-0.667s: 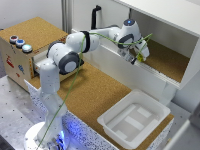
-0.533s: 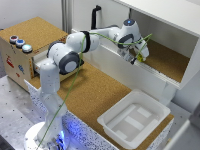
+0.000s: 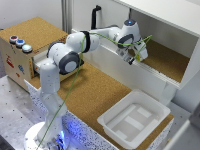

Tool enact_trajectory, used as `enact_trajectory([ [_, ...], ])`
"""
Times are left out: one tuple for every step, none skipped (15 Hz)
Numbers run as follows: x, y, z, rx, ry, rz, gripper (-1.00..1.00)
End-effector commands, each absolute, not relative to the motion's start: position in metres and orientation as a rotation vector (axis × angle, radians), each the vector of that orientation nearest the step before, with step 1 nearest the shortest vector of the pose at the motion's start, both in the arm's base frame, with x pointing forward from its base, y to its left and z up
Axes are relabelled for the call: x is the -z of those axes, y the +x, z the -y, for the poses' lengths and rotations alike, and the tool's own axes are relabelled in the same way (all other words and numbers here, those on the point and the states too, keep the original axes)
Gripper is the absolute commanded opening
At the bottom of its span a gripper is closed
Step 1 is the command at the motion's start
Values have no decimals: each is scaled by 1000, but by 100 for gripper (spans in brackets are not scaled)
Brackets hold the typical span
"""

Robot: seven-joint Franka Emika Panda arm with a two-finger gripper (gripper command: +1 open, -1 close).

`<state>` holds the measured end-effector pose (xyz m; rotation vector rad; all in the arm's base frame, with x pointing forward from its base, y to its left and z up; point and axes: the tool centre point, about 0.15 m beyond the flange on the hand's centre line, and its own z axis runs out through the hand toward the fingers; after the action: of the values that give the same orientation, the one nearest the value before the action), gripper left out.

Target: Place the yellow block on the table

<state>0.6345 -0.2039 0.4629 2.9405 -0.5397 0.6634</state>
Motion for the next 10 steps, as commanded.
enact_trajectory([
  [-481,581,174,-731,2972,389,-100],
  [-477,564,163,-740,2992,350,-100],
  [-473,548,156,-723,3011,337,-100],
  [-468,532,149,-709,3023,336,-100],
  [-462,515,144,-682,3042,339,-100],
  [-460,505,142,-679,3050,344,-100],
  [-453,489,138,-639,3070,362,-100],
  [-449,478,135,-615,3080,364,-100],
  [-441,462,127,-570,3094,352,-100],
  [-433,448,123,-528,3102,347,-100],
])
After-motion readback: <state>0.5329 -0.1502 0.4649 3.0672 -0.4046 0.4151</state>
